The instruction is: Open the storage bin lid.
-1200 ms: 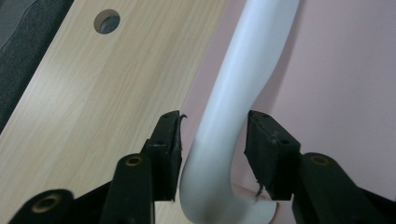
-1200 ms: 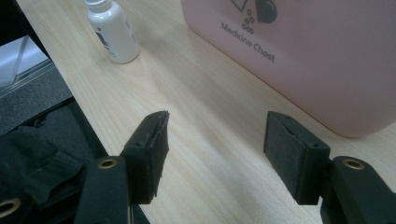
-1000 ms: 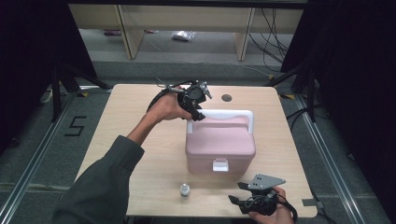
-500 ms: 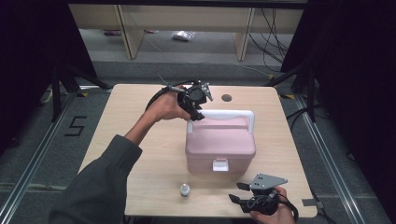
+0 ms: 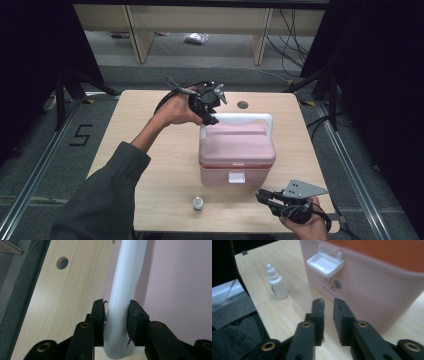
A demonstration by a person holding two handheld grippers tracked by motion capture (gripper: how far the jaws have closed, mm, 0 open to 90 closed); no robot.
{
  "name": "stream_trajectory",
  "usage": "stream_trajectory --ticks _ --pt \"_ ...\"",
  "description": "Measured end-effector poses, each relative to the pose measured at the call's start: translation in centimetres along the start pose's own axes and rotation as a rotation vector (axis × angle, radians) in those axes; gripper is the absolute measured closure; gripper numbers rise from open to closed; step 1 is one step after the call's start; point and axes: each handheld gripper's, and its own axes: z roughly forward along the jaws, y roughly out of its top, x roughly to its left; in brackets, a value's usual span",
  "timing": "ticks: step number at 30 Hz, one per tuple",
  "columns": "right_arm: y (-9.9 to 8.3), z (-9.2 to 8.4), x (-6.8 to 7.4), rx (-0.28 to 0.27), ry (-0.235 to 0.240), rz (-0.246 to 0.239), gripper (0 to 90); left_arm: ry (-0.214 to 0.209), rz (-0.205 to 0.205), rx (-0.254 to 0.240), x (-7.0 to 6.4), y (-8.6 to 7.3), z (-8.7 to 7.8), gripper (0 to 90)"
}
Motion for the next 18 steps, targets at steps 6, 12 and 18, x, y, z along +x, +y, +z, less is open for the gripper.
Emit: stream_trajectory --ticks 6,12,18 --pt "0.6 -0.7 -1.3 -0.058 -0.01 0.035 89.8 -0.002 0.001 -0.008 0.5 0.1 -0.4 69.4" --pt "1.4 -1.0 -2.7 -0.111 -0.035 0.013 90.0 0.001 0.009 -0.004 0.6 0.4 -0.6 69.7" --pt "2.4 -0.7 -4.1 -0.123 -0.04 0.043 90.0 0.005 0.003 -0.007 0.7 0.4 -0.8 69.8"
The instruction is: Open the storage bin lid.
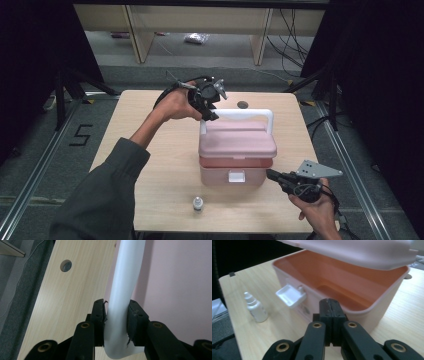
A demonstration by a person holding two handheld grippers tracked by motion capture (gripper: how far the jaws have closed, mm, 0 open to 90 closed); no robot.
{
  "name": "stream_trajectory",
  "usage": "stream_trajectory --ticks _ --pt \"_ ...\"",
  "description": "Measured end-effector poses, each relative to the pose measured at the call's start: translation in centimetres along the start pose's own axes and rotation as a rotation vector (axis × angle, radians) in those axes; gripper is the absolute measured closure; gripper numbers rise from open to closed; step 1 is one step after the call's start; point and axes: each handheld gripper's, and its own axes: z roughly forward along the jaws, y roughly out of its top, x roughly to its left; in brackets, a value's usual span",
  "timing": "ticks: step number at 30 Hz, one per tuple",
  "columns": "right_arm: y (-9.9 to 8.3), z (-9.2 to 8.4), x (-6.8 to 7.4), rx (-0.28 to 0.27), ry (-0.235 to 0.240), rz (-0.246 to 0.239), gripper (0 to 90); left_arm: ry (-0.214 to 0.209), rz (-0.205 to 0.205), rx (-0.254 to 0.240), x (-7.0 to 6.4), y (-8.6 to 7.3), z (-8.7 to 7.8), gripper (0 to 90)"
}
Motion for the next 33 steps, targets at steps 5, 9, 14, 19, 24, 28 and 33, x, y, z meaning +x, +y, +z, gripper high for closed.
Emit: stream_trajectory --ticks 5,9,14,19,24,28,33 --pt "0.3 0.6 -1.2 -0.022 -0.014 0.001 90.0 -0.006 0.002 0.0 0.1 0.0 -0.1 69.9" --pt "0.7 0.8 -2.0 -0.028 -0.017 -0.013 90.0 -0.002 -0.004 0.002 0.2 0.0 -0.2 70.6" --pt "0.9 0.6 -2.2 -0.058 0.014 0.014 90.0 -0.001 0.003 0.007 0.2 0.2 -0.4 70.9" --pt "1.7 0.2 -1.9 -0.042 -0.002 0.021 90.0 0.001 0.004 0.005 0.2 0.2 -0.5 71.0" --pt "2.2 0.9 -2.4 -0.051 -0.008 0.003 90.0 0.0 0.005 0.005 0.4 0.3 -0.5 71.0" --pt "2.5 1.9 -3.2 -0.058 -0.017 0.003 90.0 0.003 0.002 0.003 0.4 0.3 -0.6 71.0" --pt "2.7 2.3 -4.0 -0.064 -0.015 -0.001 90.0 0.003 0.001 0.001 0.4 0.2 -0.6 70.9"
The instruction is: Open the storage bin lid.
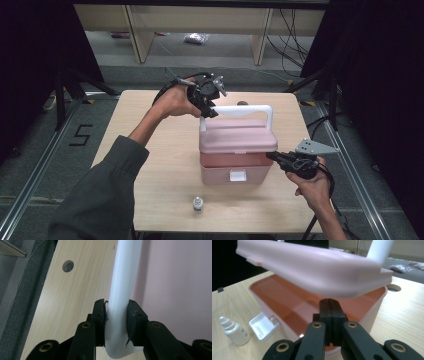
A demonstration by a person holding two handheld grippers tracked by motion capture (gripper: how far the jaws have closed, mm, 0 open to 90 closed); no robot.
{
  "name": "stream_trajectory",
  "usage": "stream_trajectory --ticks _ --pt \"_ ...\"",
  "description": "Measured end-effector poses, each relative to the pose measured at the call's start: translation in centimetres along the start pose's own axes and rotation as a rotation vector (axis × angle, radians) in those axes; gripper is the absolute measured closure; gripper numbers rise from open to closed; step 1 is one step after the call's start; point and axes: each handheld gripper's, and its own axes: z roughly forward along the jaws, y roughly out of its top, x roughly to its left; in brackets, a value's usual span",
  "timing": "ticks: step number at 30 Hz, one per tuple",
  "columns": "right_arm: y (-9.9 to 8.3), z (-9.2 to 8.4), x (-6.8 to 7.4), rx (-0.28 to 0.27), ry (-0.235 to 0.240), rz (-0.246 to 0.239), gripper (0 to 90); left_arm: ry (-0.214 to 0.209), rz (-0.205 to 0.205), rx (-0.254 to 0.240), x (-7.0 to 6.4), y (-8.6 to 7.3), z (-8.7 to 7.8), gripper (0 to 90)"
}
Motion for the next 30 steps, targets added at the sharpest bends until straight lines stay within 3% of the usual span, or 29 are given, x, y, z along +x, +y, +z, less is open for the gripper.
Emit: stream_trajectory --ticks 1,2,6,8,9,11,12,13,18,19,21,22,25,26,27,30 --pt "0.1 0.0 0.0 0.009 0.004 0.021 90.0 0.0 0.0 -0.001 0.0 0.0 0.0 71.0" --pt "0.3 0.1 -0.3 0.001 -0.009 0.003 90.0 0.0 -0.001 -0.004 0.0 0.0 0.0 70.9" --pt "0.8 0.1 -0.7 -0.017 -0.009 0.014 90.0 0.002 -0.013 -0.011 0.1 -0.2 0.0 70.3" --pt "0.9 0.1 -0.8 -0.022 -0.019 -0.006 90.0 0.006 -0.063 -0.018 0.2 -0.3 0.0 69.5" --pt "1.0 0.1 -0.6 -0.027 -0.012 0.014 90.0 0.01 -0.077 -0.012 0.2 -0.4 -0.1 66.3" --pt "1.1 0.1 -0.7 -0.027 -0.024 -0.005 90.0 0.022 -0.089 -0.016 0.3 -0.5 -0.3 63.8" --pt "1.1 0.1 -0.7 -0.027 -0.019 -0.011 90.0 0.034 -0.122 -0.033 0.3 -0.7 -0.4 53.5" --pt "1.1 0.1 -0.7 -0.027 -0.02 -0.01 90.0 0.042 -0.143 -0.039 0.4 -0.8 -0.7 49.0" --pt "1.2 0.1 -0.7 -0.024 -0.023 0.002 90.0 0.055 -0.27 -0.088 0.6 -2.4 -2.2 38.0" --pt "1.3 0.2 -0.9 -0.031 -0.025 -0.019 90.0 0.061 -0.297 -0.096 0.5 -2.9 -2.5 36.8" --pt "1.4 0.1 -0.7 -0.011 -0.012 0.014 90.0 0.088 -0.347 -0.115 0.4 -3.9 -3.1 35.3" --pt "1.4 0.2 -0.8 -0.03 -0.014 -0.002 90.0 0.094 -0.375 -0.13 0.4 -4.4 -3.4 34.6" --pt "1.6 0.2 -1.0 -0.042 -0.022 -0.017 90.0 0.077 -0.475 -0.163 0.1 -6.2 -3.6 32.4" --pt "1.6 0.2 -0.9 -0.025 -0.011 0.012 90.0 0.067 -0.498 -0.16 -0.1 -6.8 -3.6 31.8" --pt "1.7 0.2 -1.1 -0.039 -0.019 -0.029 90.0 0.07 -0.514 -0.159 -0.3 -7.5 -3.5 31.6" --pt "1.8 0.3 -1.1 -0.049 -0.034 -0.021 90.0 0.092 -0.561 -0.152 -0.7 -8.8 -3.2 30.5"
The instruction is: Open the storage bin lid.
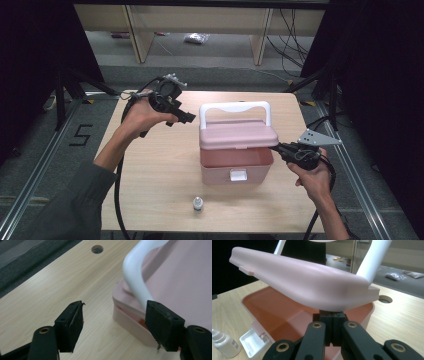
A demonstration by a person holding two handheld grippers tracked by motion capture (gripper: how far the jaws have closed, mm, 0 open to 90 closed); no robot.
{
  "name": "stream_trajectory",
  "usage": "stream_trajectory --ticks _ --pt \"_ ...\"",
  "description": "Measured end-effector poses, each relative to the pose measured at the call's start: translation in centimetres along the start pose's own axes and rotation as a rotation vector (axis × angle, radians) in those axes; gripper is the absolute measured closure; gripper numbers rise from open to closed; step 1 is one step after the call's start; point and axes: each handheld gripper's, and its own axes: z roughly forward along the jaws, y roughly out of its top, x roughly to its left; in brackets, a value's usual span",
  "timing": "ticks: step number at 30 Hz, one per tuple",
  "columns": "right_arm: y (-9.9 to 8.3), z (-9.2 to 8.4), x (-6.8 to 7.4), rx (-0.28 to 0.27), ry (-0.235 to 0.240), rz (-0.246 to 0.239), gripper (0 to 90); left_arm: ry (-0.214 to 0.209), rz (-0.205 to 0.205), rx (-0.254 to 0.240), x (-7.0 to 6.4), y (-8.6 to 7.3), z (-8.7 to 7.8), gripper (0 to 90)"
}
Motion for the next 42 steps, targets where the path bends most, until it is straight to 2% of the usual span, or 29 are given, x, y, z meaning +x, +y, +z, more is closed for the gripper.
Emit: stream_trajectory --ticks 1,2,4,5,6,7,8,9,10,11,15,16,18,21,26,27,28,29,32,34,36,39,40,42 --pt "0.0 -0.1 0.1 0.01 0.002 0.017 90.0 0.006 -0.008 -0.002 0.2 -0.5 0.0 30.2" --pt "0.2 -0.1 -0.1 0.012 0.002 -0.002 90.0 0.006 -0.066 0.007 0.0 -1.0 0.0 29.7" --pt "0.2 0.0 -0.1 0.007 0.012 -0.004 90.0 0.021 -0.042 -0.017 0.3 -1.9 0.2 28.4" --pt "0.2 0.0 -0.1 0.007 0.012 -0.004 90.0 0.023 -0.042 -0.031 0.4 -2.3 0.3 28.4" --pt "0.3 0.0 0.0 0.009 0.01 0.003 90.0 0.002 -0.064 -0.017 0.3 -2.7 0.3 27.9" --pt "0.3 0.0 -0.1 0.007 0.011 -0.005 90.0 0.009 -0.08 -0.034 0.1 -3.2 0.4 27.4" --pt "0.3 0.0 0.0 0.008 0.013 0.022 90.0 0.007 -0.08 -0.03 -0.1 -3.4 0.5 27.3" --pt "0.4 0.0 -0.2 0.005 0.013 -0.001 90.0 0.011 -0.08 -0.034 -0.3 -3.8 0.6 27.2" --pt "0.4 0.0 -0.2 0.002 -0.002 -0.002 90.0 0.0 -0.08 -0.035 -0.4 -4.1 0.8 26.8" --pt "0.5 0.0 -0.2 0.01 0.003 -0.005 90.0 -0.004 -0.093 -0.045 -0.6 -4.4 0.9 26.7" --pt "0.8 0.0 -0.1 0.011 0.007 0.027 90.0 -0.016 -0.119 -0.052 -1.8 -5.7 2.2 23.5" --pt "0.9 0.0 -0.3 0.002 -0.001 0.0 90.0 -0.023 -0.122 -0.056 -2.3 -6.1 2.6 22.1" --pt "0.8 0.0 -0.2 0.003 0.008 0.022 90.0 -0.05 -0.134 -0.061 -3.0 -6.7 3.3 21.8" --pt "0.9 -0.1 -0.3 0.013 0.006 0.016 90.0 -0.07 -0.147 -0.085 -3.9 -7.4 4.1 20.9" --pt "0.9 0.0 -0.4 0.001 0.004 0.005 90.0 -0.088 -0.156 -0.09 -4.8 -8.1 5.5 20.3" --pt "0.9 -0.1 -0.2 0.007 0.003 0.026 90.0 -0.089 -0.167 -0.093 -4.9 -8.1 5.7 20.4" --pt "0.8 -0.1 -0.3 0.002 0.009 0.024 90.0 -0.096 -0.176 -0.1 -5.1 -8.2 5.8 20.6" --pt "0.9 -0.1 -0.2 0.013 0.018 0.042 90.0 -0.097 -0.165 -0.095 -5.1 -8.2 6.0 20.8" --pt "0.9 -0.1 -0.2 0.01 0.016 0.042 90.0 -0.077 -0.147 -0.083 -5.5 -8.4 6.6 22.2" --pt "0.9 -0.1 -0.2 0.01 0.015 0.042 90.0 -0.068 -0.15 -0.082 -5.7 -8.4 7.1 23.6" --pt "0.9 -0.1 -0.2 0.011 0.015 0.039 90.0 -0.081 -0.145 -0.091 -5.9 -8.6 7.5 27.2" --pt "0.9 -0.1 -0.4 0.005 0.01 0.016 90.0 -0.099 -0.135 -0.073 -6.2 -8.9 8.2 36.0" --pt "1.0 0.0 -0.5 -0.003 -0.002 -0.001 90.0 -0.111 -0.139 -0.087 -6.3 -9.0 8.3 37.9" --pt "1.0 0.0 -0.4 0.0 0.005 0.012 90.0 -0.119 -0.123 -0.107 -6.6 -9.0 8.5 46.7"
